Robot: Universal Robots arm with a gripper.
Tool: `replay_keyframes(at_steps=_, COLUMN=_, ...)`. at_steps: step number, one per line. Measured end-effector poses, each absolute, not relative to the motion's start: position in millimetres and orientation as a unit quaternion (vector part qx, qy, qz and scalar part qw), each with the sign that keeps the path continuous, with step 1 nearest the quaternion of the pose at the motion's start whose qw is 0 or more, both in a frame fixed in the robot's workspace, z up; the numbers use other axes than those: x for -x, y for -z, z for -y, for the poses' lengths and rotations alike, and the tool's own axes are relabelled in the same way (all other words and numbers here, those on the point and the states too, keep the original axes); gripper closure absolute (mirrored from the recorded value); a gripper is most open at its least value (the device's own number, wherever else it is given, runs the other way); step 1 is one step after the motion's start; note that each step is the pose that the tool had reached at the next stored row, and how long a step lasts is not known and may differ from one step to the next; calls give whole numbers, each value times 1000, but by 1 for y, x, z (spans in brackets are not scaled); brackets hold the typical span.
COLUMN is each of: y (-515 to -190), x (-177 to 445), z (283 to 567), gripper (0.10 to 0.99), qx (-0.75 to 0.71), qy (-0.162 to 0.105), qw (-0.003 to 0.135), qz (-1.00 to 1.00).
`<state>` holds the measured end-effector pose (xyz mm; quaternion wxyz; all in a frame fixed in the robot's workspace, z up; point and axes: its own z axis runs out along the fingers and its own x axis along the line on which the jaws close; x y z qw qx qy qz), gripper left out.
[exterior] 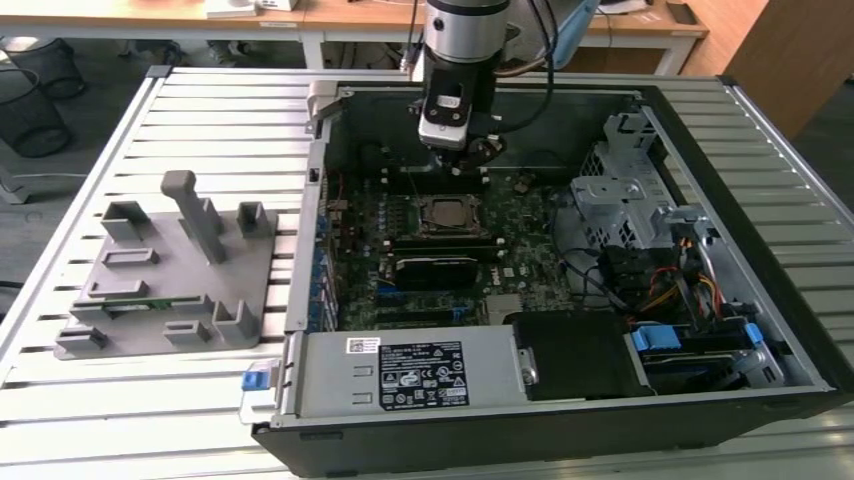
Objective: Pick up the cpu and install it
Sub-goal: 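Install the first cpu locking lever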
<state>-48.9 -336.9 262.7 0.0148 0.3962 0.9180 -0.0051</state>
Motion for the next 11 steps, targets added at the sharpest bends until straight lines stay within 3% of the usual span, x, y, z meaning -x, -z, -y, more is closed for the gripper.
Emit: replay_keyframes(at_steps=11, y=-266, x=49, z=337, gripper=980, qx=-355, qy=10, qw=17, qz=-935)
